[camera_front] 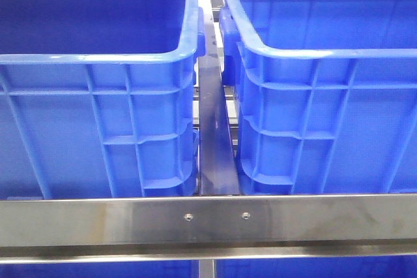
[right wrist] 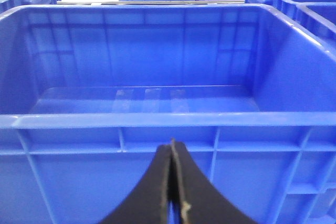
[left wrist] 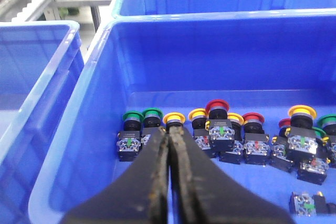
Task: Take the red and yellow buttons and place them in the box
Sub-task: 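Lower the left gripper toward a red push-button in the button bin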
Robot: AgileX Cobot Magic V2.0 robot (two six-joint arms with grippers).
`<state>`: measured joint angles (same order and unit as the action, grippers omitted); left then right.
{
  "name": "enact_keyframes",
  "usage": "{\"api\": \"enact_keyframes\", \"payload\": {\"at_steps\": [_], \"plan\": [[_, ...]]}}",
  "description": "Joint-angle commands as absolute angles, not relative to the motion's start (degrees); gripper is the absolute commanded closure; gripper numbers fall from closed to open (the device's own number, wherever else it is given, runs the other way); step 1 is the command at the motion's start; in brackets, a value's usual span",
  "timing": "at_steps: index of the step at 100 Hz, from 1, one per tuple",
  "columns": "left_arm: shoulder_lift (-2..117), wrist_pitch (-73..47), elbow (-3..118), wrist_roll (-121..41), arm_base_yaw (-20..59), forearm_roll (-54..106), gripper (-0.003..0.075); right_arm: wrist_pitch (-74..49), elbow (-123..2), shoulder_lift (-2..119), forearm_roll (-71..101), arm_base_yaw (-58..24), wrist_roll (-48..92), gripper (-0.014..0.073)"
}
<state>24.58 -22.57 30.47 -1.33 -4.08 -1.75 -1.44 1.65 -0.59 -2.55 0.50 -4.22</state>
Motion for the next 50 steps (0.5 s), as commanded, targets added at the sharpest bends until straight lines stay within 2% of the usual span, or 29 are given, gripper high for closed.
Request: {"api": "enact_keyframes", "payload": {"at_steps": [1,19,27,36,50], "plan": [[29.29,-20.47,35.64,-1.21,-3.69,-1.56,0.0739,2.84,0.73,-1.96,-2.37,0.62,-3.66,0.0663],[38.39,-25.49,43.02,-1.21,-3.69,-1.56,0.0731,2.84,0.73,-1.96,-2.37,0.62,-3.66,0.0663],[42.49,-26.63,45.57,-1.21,-3.69,-1.19,0.0681,2.84,0.73,-1.96,-2.37,0.62,-3.66,0.0663],[46.44,-28.14,48.37,-1.21,-3.69,-1.04,0.0561,2.84,0.73,-1.96,-2.37,0.62,-3.66,0.0663],[52.5,-29.54,52.73,-1.21,-3.69,0.0,0.03,2.84,0.73,-1.96,-2.37,0.62,-3.66,0.0663]]}}
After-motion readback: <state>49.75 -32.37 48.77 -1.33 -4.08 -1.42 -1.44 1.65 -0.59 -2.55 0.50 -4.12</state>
